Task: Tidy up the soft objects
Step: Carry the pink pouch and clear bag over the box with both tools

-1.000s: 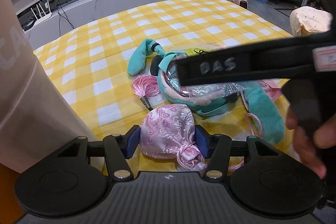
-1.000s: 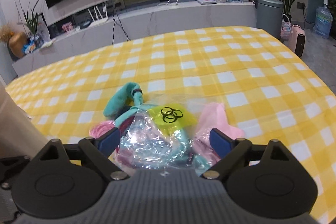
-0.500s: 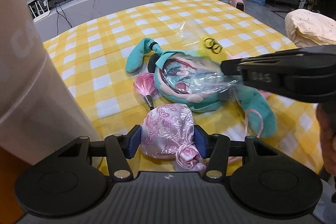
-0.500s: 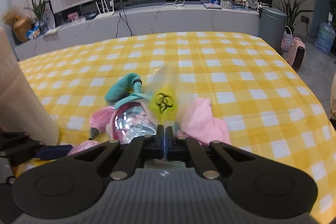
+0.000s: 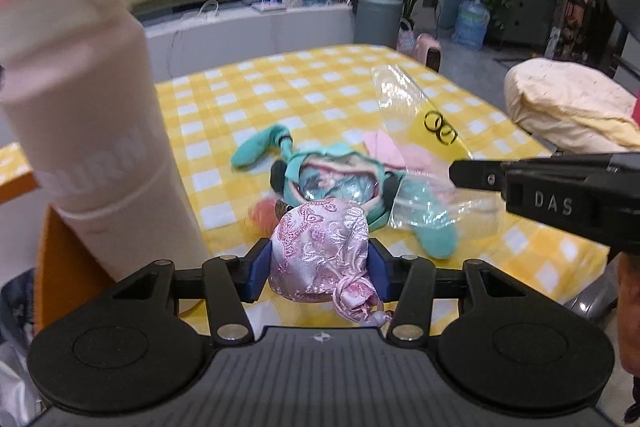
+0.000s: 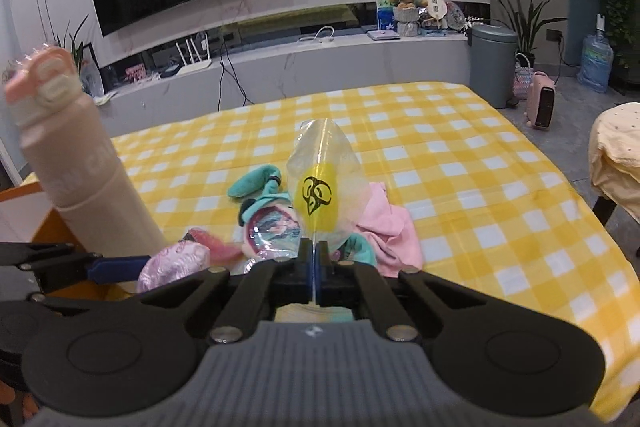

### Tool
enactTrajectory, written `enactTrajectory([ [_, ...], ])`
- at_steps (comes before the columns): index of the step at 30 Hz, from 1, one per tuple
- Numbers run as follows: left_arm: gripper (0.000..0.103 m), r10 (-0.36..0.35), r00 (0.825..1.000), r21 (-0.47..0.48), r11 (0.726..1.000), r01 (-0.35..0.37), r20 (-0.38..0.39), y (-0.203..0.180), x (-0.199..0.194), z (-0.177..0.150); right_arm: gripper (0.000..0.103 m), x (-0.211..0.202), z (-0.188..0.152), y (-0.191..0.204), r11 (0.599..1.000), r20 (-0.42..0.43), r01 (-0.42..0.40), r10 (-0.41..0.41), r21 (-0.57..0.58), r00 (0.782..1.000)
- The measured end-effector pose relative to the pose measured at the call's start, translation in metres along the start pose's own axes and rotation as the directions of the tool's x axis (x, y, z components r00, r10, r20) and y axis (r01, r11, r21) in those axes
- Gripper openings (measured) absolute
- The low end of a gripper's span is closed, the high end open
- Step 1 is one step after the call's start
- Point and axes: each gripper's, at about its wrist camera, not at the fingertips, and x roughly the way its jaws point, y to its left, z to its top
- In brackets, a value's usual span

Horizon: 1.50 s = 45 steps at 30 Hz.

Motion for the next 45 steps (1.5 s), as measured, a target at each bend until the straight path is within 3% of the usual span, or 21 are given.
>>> enactTrajectory([
  [11,0.057,-0.059,0.987,0.014,0.998,0.057,0.151,0.004,-0.077,0.005,0.0,-0.064,-0.005,0.026,1.0,0.091,-0.008,0.006,0.02,0.996],
  [18,0.057,-0.052,0.973,-0.01,0.998,0.056,0.224,0.021,-0.117,-0.005,0.0,-0.094,-0.011,0.059,0.998,0.112,-0.049,0.052,-0.031,0.992],
  [27,0.057,0.059,0.954,-0.107,0.994,-0.028,0.294,0.067,-0.157,-0.017,0.0,-0.113,-0.013,0.119,0.978,0.12,-0.143,0.162,-0.15,0.98],
  [35,0.057,0.167,0.936,-0.189,0.976,-0.111,0.311,0.116,-0.177,-0.033,0.0,-0.111,-0.011,0.183,0.927,0.101,-0.224,0.265,-0.3,0.959],
  [41,0.057,0.241,0.917,-0.216,0.96,-0.178,0.319,0.147,-0.182,-0.032,0.0,-0.083,-0.002,0.226,0.892,0.051,-0.254,0.293,-0.374,0.955],
  [45,0.057,0.3,0.907,-0.24,0.942,-0.234,0.295,0.168,-0.174,-0.03,0.0,-0.061,-0.003,0.258,0.856,0.035,-0.217,0.264,-0.47,0.964],
])
